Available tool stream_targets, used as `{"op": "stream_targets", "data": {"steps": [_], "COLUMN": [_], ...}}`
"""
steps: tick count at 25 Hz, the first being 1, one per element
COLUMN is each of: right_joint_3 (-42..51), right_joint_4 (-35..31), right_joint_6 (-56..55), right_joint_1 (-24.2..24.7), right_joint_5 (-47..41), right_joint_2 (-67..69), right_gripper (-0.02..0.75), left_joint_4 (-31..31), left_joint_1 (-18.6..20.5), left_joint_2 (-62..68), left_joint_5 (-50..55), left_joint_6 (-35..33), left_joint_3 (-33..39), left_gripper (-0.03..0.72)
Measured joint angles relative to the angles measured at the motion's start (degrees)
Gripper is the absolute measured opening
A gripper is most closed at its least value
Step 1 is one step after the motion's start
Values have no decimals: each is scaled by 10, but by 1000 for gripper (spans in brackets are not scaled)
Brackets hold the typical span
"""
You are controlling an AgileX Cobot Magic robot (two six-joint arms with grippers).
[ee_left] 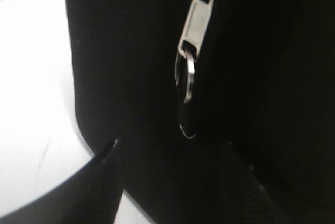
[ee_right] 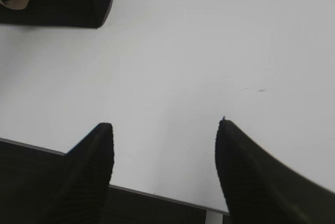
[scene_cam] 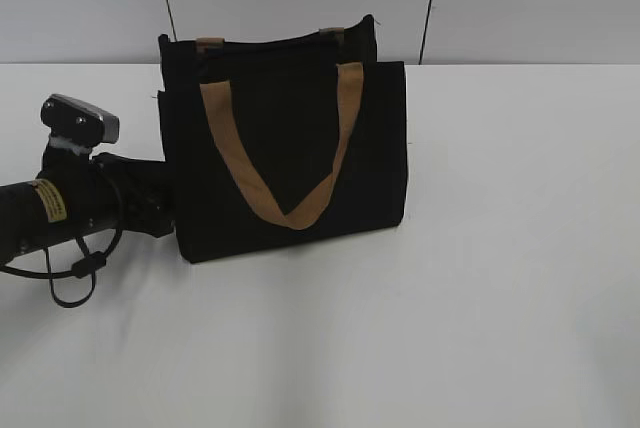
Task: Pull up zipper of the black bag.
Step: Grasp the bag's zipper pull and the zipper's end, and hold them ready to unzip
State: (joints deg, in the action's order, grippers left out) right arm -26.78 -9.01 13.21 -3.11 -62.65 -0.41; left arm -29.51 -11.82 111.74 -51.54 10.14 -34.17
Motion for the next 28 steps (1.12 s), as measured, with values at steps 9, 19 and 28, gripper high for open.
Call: {"op": "stream_targets", "data": {"steps": [9, 19, 28], "right_joint_3": [0, 0, 0], "right_joint_4": [0, 0, 0], "right_joint_6": [0, 0, 0], "right_joint_1": [0, 0, 0], "right_joint_5": [0, 0, 0], "right_joint_2": [0, 0, 0], "right_gripper": [468, 468, 468], "left_joint_4": [-5, -27, 1], "left_joint_1": [0, 0, 0], "left_joint_2": [45, 47, -37], "left_joint_5": [-70, -55, 55], "left_joint_6": [3, 17, 18], "left_joint_3": [-16, -39, -39], "left_gripper": [402, 144, 27]}}
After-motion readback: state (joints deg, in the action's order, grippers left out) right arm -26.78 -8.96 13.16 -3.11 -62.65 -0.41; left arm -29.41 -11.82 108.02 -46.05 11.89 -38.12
